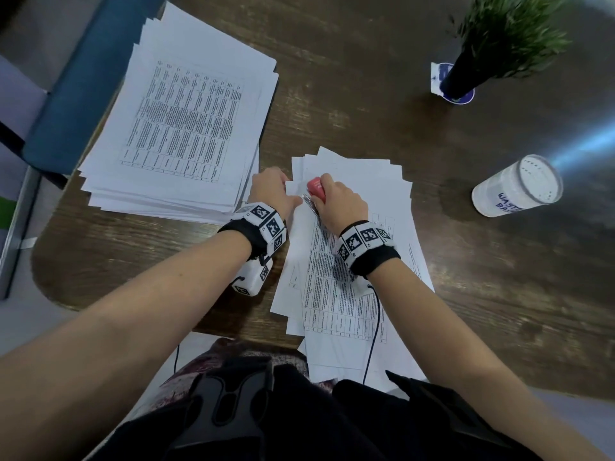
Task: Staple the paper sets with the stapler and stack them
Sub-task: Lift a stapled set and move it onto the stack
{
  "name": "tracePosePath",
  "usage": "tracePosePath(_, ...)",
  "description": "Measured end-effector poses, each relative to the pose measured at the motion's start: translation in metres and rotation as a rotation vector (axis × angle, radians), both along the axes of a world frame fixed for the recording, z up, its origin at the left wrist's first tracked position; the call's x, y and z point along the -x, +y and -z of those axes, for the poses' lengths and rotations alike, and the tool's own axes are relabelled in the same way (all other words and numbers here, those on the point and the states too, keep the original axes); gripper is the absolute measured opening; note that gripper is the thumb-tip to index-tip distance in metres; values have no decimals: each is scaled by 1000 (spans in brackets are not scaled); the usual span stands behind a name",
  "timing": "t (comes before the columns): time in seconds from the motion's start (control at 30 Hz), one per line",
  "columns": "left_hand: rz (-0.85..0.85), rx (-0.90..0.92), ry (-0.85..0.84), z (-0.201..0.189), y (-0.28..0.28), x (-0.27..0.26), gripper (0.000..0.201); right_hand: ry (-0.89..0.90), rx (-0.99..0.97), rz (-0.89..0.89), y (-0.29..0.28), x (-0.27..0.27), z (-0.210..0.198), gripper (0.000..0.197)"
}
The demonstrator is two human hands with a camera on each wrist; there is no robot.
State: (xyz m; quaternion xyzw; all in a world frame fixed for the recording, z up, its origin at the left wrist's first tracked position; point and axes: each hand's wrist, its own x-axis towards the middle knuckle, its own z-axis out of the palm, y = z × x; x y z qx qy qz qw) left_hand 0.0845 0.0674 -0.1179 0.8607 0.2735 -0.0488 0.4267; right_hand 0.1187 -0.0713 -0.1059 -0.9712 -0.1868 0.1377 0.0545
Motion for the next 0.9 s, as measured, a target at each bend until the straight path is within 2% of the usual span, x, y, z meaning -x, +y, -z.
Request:
tracePosePath(0.2,-3,20,34,-6,3,-1,37,-1,70,-73,0,-8,-7,34)
tracePosePath(0.4,-25,32,67,-13,4,-1,30,27,43,113,16,5,-1,37)
tracePosePath(0.5,-9,31,99,-14,5,-4,35,33,29,156,19,6,1,35)
tracePosePath(0.7,19,14,125,-19,5,-7,40,-87,91,25,13,7,7,27)
tracePosePath(0.9,53,-27,176,-22,5,-14,44,-43,49,67,16,2,6,28)
